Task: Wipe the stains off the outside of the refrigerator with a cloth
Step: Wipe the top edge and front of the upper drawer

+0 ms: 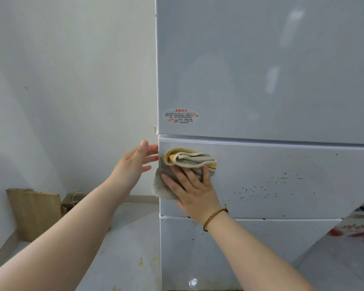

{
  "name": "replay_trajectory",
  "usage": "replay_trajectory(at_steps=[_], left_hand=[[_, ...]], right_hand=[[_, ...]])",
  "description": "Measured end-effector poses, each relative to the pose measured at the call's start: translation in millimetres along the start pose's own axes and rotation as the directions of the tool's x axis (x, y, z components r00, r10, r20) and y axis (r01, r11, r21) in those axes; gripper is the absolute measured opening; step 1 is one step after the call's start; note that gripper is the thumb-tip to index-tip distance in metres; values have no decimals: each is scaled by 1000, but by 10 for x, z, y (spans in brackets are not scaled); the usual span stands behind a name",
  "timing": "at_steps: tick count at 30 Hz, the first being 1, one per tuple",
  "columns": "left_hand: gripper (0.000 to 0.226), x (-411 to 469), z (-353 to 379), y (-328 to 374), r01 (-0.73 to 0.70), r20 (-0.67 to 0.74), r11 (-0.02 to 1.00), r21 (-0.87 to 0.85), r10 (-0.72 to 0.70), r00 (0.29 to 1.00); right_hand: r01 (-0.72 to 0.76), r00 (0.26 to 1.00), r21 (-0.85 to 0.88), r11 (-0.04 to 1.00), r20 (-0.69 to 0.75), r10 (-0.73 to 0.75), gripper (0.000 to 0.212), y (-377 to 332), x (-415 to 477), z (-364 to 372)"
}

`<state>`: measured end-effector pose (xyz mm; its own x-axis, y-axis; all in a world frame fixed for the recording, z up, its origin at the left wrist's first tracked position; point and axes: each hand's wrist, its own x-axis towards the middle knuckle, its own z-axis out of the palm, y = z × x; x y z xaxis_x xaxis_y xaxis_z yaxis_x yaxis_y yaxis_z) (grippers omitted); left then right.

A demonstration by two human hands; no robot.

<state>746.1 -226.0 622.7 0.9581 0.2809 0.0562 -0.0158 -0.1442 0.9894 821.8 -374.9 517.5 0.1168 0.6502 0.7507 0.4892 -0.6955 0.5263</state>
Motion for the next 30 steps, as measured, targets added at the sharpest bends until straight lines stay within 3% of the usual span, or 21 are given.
replay_trajectory(at_steps=[4,6,10,15,17,21,23,25,27,30], left_hand=[[34,-100,112,5,-8,-77,999,45,11,997],[38,-191,233,-18,-40,-183,996,78,54,982],[50,-362,526,-32,-134,-315,969,208,196,929],[60,-448,827,-57,-125,-301,902,414,266,916],[61,-490,894,-58,-76,-305,836,543,281,910],[57,-580,1037,-121,-65,-208,695,716,300,931],[56,-603,1137,-168,-96,-165,657,747,324,932],[63,-601,1243,-220,-114,-127,596,795,348,929],[62,-571,1335,-261,-131,-58,456,880,376,925],[57,-526,1513,-296,-136,4,271,953,437,900]], right_hand=[[262,961,-69,963,106,-254,61,161,-198,-44],[283,958,-47,958,59,-281,58,391,-159,-74],[59,995,32,998,-82,-56,40,1007,-195,-229],[-98,995,-23,995,-3,98,51,1005,-459,-193],[-22,998,-45,999,56,24,53,863,-614,-118],[323,930,22,946,176,-322,74,961,-791,-135],[404,899,30,914,170,-403,52,1168,-733,-216],[311,942,59,949,112,-316,49,1403,-681,-290],[152,988,39,988,31,-153,48,1631,-671,-354],[-2,1000,31,1000,9,2,49,1811,-786,-426]])
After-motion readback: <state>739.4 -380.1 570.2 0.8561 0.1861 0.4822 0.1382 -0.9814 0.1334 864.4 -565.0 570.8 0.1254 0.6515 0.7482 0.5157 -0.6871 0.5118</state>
